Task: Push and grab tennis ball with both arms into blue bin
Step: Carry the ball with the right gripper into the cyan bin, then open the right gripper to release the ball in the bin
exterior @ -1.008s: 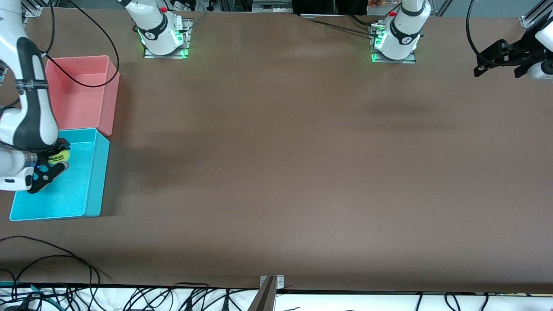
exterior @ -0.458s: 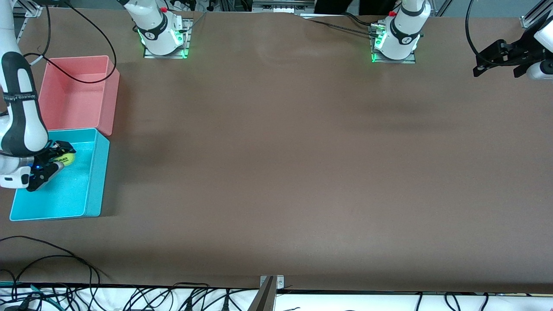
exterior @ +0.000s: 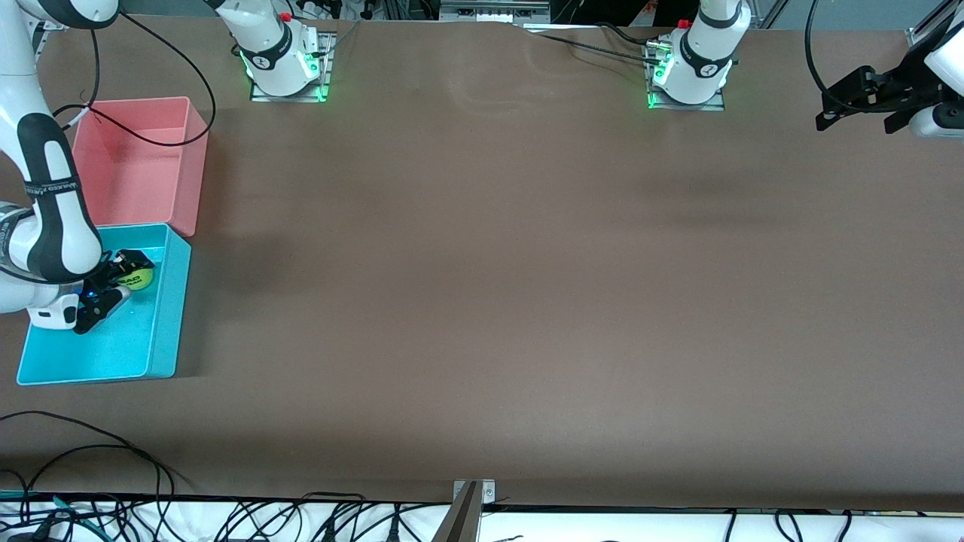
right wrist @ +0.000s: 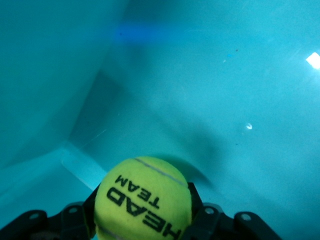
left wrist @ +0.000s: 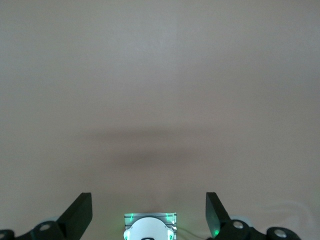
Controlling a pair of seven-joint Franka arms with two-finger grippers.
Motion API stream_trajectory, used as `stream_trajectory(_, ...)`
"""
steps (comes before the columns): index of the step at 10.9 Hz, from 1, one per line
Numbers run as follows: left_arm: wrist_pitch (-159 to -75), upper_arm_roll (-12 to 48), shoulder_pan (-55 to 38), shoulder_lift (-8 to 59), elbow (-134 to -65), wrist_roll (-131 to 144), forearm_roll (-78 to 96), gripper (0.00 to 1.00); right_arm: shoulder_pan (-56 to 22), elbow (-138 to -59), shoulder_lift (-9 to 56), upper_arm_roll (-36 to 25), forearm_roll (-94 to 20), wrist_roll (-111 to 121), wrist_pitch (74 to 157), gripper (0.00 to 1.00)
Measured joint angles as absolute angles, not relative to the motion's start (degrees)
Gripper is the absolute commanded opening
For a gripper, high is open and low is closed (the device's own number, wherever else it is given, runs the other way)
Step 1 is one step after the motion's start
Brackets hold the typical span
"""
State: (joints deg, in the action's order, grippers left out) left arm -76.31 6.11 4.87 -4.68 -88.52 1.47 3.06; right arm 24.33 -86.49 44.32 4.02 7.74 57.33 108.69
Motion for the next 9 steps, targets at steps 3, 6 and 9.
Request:
stream_trajectory(3,-75.7,5.9,5.0,-4.4,-88.5,1.6,3.8,1.00,24.6,-86.5,44.6,4.0,4.9,57.3,107.8,1.00)
stream_trajectory(6,-75.2,5.2,5.2,-3.9,-88.5,1.7,5.4,1.00,24.7,-85.9,44.3,4.0,2.9,56.8,104.4,1.00)
stream_trajectory(9,-75.1,5.0,5.4,-3.6,-88.5,1.7,5.6,1.00,24.6,-81.5,42.1,4.1,2.9,55.8,97.7,1.00)
